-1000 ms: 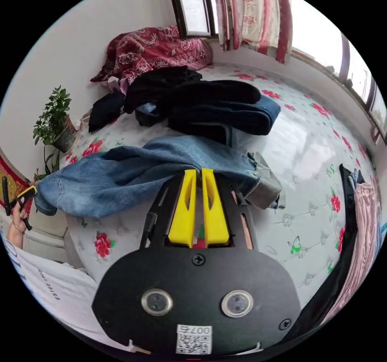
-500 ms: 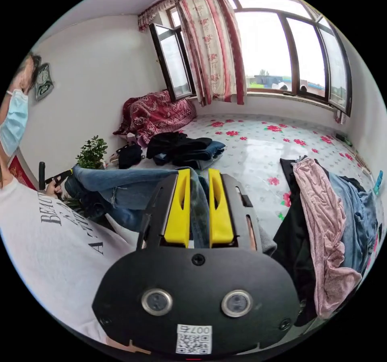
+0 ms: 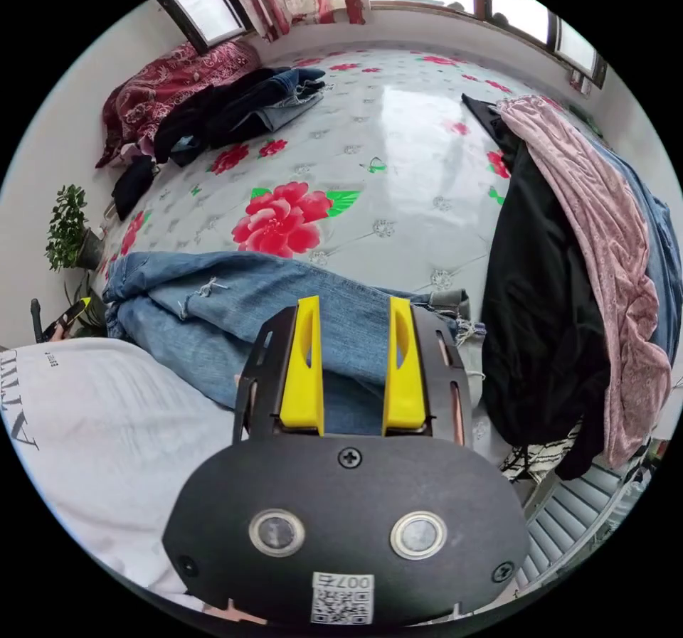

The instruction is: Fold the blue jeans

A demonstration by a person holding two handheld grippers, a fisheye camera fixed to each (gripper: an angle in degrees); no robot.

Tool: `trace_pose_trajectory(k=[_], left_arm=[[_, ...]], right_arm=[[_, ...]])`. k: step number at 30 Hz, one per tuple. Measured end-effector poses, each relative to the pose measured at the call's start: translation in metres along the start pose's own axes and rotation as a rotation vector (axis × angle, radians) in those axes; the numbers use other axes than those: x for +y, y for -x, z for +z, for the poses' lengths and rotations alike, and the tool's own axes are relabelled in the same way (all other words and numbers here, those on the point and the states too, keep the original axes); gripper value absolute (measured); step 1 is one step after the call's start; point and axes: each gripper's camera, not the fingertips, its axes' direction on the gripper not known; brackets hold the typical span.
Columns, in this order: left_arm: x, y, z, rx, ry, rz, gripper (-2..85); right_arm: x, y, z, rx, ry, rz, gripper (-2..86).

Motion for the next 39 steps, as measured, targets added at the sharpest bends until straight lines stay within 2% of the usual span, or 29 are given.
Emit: trace_pose_trajectory(k=[3, 6, 8, 10, 12, 14, 18, 23, 25, 27, 29, 31, 33, 35, 39], left_arm=[[-0.013, -0.005, 0.015, 0.039, 0.014, 0.032, 12.4], [-0.035, -0.026, 0.04, -0.01, 0.033, 0.18, 13.4], [-0.049, -0.035, 0.066, -0.079, 0.091, 0.247, 13.1], [-0.066, -0.035, 0.105, -0.125, 0.223, 0.255, 11.0], [-0.077, -0.031, 0.111, -0.109, 0.255, 0.231, 7.4], [-0.087, -0.025, 0.093, -0.051, 0.206, 0.206, 4.6], [-0.1, 0.004, 0.014, 0.245, 0.076, 0.127, 3.5], [-0.151, 0.039, -0.038, 0.304, -0.029, 0.107, 3.5], [-0.202, 0.054, -0.028, 0.374, -0.082, 0.033, 3.9], [-0.249, 0.054, 0.002, 0.358, -0.078, -0.028, 4.8], [-0.288, 0.046, 0.047, 0.287, -0.019, -0.074, 6.2], [-0.314, 0.041, 0.101, 0.23, 0.136, -0.155, 8.7], [-0.31, 0.039, 0.11, 0.206, 0.131, -0.162, 9.6], [-0.291, 0.039, 0.104, 0.158, 0.099, -0.118, 9.8], [-0.201, 0.052, 0.082, 0.095, 0.094, -0.048, 9.1]], right_arm=[[-0.013, 0.001, 0.026, 0.052, 0.039, 0.005, 10.5], [-0.036, 0.003, 0.058, 0.063, 0.125, 0.008, 10.6], [-0.048, 0.009, 0.076, 0.104, 0.182, -0.015, 10.4], [-0.059, 0.019, 0.079, 0.146, 0.172, -0.045, 8.9], [-0.065, 0.02, 0.076, 0.148, 0.187, -0.033, 5.3], [-0.065, 0.024, 0.061, 0.179, 0.149, -0.042, 2.2], [-0.054, 0.035, -0.019, 0.128, -0.092, -0.053, 0.3], [-0.078, 0.067, -0.107, 0.19, -0.347, -0.115, 0.0], [-0.125, 0.075, -0.123, 0.166, -0.397, -0.145, 0.2], [-0.175, 0.08, -0.116, 0.163, -0.401, -0.15, 0.7], [-0.228, 0.083, -0.095, 0.21, -0.376, -0.101, 1.5], [-0.282, 0.087, -0.057, 0.232, -0.232, -0.057, 2.3], [-0.294, 0.091, -0.038, 0.209, -0.158, -0.057, 2.9], [-0.282, 0.095, -0.028, 0.203, -0.167, -0.07, 3.5], [-0.202, 0.075, 0.003, 0.155, -0.103, -0.04, 5.1]])
